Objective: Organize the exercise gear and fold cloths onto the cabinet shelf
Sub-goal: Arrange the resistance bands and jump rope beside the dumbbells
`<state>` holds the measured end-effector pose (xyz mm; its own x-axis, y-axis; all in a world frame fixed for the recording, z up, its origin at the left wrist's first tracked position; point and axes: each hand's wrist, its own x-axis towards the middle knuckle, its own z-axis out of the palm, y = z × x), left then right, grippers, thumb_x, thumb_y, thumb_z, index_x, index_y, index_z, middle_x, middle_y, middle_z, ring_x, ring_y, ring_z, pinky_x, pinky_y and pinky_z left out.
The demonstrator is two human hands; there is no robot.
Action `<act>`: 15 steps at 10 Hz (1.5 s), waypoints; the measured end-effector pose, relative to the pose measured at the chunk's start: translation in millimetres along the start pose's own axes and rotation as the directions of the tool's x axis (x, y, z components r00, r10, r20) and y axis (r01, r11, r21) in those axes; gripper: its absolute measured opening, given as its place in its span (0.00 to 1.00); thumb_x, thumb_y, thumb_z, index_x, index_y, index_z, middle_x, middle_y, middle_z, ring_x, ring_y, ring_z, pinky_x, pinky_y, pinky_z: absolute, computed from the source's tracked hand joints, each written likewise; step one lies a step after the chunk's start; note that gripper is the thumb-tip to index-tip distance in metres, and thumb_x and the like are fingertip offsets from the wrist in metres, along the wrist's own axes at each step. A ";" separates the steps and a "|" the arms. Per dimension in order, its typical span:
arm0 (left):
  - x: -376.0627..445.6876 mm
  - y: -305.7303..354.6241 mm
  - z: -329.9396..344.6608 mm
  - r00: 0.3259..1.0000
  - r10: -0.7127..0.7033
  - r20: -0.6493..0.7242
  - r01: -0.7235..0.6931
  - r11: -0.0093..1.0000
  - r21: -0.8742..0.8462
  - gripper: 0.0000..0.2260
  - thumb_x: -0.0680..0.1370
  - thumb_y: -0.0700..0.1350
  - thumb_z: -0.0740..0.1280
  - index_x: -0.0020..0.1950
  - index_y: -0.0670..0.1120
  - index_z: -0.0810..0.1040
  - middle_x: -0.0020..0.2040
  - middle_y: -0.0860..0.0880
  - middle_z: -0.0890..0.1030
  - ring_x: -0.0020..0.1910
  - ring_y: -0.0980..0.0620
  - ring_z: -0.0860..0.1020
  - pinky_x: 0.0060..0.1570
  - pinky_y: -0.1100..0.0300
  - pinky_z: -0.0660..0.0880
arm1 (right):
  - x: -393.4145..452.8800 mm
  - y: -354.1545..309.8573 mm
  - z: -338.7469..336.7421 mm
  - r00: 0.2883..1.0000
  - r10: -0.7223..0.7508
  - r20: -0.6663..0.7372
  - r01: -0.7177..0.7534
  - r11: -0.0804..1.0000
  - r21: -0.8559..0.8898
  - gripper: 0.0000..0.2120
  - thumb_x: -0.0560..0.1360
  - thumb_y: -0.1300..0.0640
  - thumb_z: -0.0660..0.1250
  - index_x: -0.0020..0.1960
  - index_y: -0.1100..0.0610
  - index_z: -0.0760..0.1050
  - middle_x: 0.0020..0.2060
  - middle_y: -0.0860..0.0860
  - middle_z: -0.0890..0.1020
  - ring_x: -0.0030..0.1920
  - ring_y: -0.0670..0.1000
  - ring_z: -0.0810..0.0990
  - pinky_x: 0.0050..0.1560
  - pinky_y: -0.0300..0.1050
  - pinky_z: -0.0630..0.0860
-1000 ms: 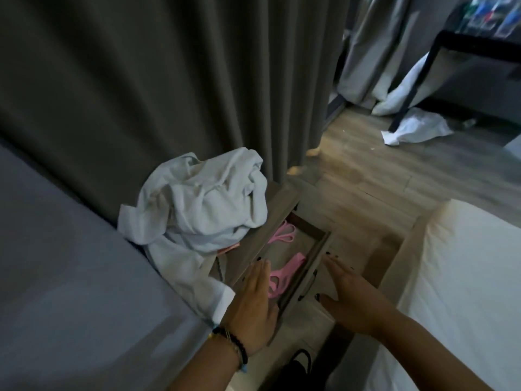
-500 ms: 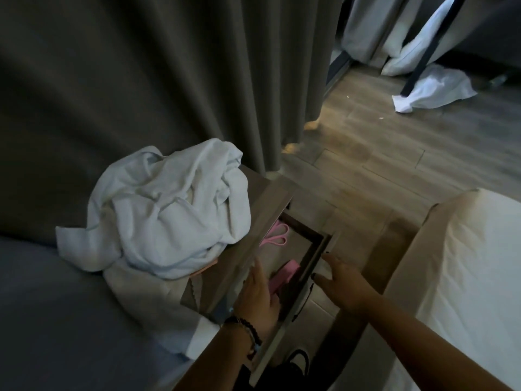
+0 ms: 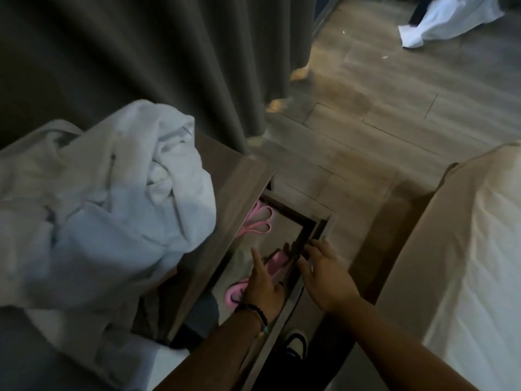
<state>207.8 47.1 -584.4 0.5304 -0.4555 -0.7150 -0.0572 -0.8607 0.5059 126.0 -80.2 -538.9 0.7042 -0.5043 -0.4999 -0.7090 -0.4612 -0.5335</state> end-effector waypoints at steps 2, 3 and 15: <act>53.5 -17.8 32.3 0.979 -0.103 -0.173 0.123 0.986 0.113 0.30 0.76 0.41 0.67 0.75 0.40 0.57 0.73 0.40 0.64 0.70 0.42 0.66 0.67 0.54 0.63 | 26.1 25.4 28.5 0.987 -0.160 -0.017 0.148 0.941 -0.306 0.30 0.81 0.42 0.49 0.78 0.54 0.47 0.78 0.55 0.46 0.74 0.55 0.32 0.70 0.47 0.34; 71.0 -29.0 35.0 0.984 -0.165 -0.060 0.170 0.982 0.082 0.14 0.78 0.40 0.63 0.63 0.40 0.71 0.60 0.44 0.75 0.61 0.44 0.74 0.56 0.55 0.72 | 38.6 32.1 42.3 0.979 -0.191 0.072 0.203 0.886 -0.418 0.33 0.80 0.44 0.53 0.78 0.57 0.43 0.77 0.59 0.42 0.71 0.58 0.27 0.68 0.51 0.30; 126.8 -62.2 -10.6 0.930 -0.171 -0.325 0.256 0.937 0.239 0.27 0.83 0.47 0.58 0.78 0.41 0.51 0.77 0.40 0.56 0.76 0.41 0.56 0.70 0.56 0.57 | 60.5 45.2 53.5 0.945 -0.307 -0.109 0.245 0.889 -0.387 0.23 0.61 0.50 0.79 0.55 0.53 0.82 0.53 0.53 0.84 0.60 0.58 0.79 0.65 0.56 0.64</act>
<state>287.5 45.3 -701.4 0.7780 -0.2026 -0.5947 -0.1198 -0.9771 0.1761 138.7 -92.5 -629.7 0.8794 -0.4145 -0.2342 -0.4731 -0.8157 -0.3329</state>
